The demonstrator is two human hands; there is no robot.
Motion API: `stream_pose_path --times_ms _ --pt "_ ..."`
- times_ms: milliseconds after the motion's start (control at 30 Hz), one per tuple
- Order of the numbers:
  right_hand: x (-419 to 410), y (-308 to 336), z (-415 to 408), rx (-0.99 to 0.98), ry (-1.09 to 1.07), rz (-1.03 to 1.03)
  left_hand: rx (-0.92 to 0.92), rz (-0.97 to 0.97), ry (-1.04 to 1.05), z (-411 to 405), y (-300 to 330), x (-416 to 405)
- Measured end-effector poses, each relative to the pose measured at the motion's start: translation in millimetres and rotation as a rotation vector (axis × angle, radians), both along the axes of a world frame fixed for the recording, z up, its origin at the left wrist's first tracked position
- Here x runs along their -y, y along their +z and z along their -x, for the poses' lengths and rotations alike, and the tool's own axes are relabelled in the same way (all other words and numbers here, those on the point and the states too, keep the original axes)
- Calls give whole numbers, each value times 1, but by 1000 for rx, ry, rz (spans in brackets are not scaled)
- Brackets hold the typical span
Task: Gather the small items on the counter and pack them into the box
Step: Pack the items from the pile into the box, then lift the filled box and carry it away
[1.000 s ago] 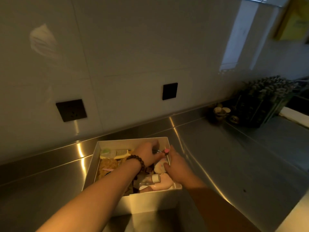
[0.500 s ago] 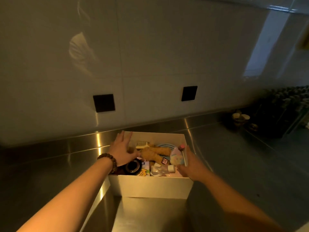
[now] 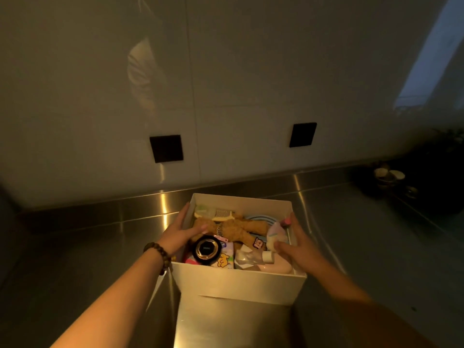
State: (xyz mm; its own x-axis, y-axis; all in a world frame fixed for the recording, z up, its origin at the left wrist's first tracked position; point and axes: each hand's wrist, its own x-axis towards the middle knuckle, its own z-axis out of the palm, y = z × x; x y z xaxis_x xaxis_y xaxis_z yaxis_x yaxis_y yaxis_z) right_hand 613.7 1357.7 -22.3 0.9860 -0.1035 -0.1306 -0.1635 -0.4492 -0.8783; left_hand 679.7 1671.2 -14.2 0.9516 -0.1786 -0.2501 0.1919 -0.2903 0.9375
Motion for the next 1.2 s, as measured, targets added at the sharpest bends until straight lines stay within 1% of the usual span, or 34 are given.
stream_pose_path --times_ms 133,200,400,500,600,800,967,1067,1200 --pt "1 -11 -4 -19 -68 -319 -41 57 20 1 0 3" --pt "2 -13 -3 -18 -81 -412 -31 56 17 5 1 4" --pt "6 -13 2 -54 -61 -518 -5 109 32 35 -2 8" --pt "5 -8 18 -79 -59 -550 -1 133 57 53 -5 6" --pt "2 -3 44 -93 -65 -606 4 170 38 73 -7 6" --pt "-11 -1 114 -75 -77 -660 -11 243 7 122 -11 -1" --pt "-20 -9 167 -130 -185 -551 9 216 -62 164 -15 -15" --pt "-22 -13 196 -106 -172 -477 -8 220 -100 182 -18 -20" --pt "-17 -8 228 -79 -156 -461 9 163 -157 195 -18 -11"
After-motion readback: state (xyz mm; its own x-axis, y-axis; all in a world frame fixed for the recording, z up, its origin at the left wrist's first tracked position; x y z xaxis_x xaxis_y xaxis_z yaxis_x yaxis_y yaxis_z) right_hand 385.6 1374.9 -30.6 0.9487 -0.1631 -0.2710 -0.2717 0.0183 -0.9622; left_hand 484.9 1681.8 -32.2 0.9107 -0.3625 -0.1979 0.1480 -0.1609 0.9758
